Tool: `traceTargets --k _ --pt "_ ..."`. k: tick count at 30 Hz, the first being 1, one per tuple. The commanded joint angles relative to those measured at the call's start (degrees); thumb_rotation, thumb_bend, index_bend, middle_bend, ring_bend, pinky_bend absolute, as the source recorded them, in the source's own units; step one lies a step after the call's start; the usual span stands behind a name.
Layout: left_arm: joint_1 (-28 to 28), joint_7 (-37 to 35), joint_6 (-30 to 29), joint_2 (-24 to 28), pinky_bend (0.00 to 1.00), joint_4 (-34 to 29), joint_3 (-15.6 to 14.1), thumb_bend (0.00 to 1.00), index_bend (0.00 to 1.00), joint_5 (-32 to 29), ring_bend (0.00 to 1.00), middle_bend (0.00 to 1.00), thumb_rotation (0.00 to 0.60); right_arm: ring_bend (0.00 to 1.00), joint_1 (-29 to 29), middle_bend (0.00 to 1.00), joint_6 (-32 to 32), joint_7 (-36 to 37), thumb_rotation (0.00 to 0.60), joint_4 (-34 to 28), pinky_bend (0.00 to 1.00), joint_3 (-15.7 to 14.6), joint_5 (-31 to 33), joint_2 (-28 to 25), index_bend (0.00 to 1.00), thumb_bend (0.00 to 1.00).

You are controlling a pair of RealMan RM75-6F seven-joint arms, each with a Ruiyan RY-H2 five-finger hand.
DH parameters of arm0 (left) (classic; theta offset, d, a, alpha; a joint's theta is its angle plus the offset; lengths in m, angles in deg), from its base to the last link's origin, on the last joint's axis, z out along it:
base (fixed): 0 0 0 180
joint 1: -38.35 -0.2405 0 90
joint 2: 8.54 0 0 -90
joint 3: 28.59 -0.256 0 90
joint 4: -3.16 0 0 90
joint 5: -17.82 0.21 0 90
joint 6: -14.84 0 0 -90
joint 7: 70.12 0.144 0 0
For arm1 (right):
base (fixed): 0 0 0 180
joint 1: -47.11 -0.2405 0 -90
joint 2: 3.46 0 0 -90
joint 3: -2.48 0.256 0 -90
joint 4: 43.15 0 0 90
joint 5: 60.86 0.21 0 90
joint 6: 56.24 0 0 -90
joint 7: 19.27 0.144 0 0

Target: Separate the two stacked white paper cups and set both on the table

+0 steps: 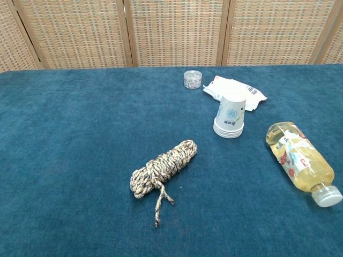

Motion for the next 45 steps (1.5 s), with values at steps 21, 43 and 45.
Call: traceTargets --k 21,43,45 --pt "-0.30 1.56 -0.04 0.24 0.00 -0.83 0.82 0.13 0.00 -1.80 0.00 0.00 0.600 0.00 -7.65 0.00 8.06 -8.31 0.600 -10.67 0.17 4.19 0.39 -3.34 0.14 0.13" --pt "0.91 2.56 3.45 -1.32 0.00 2.12 1.72 0.13 0.00 -5.90 0.00 0.00 0.600 0.00 -37.68 0.03 28.12 -41.66 0.600 -16.84 0.29 15.82 37.94 11.53 0.25 0.13" --pt "0.85 2.41 3.22 -1.27 0.00 2.27 1.88 0.13 0.00 -6.02 0.00 0.00 0.600 0.00 -39.32 0.03 28.14 -42.33 0.600 -15.02 0.29 16.00 40.25 12.69 0.25 0.14"
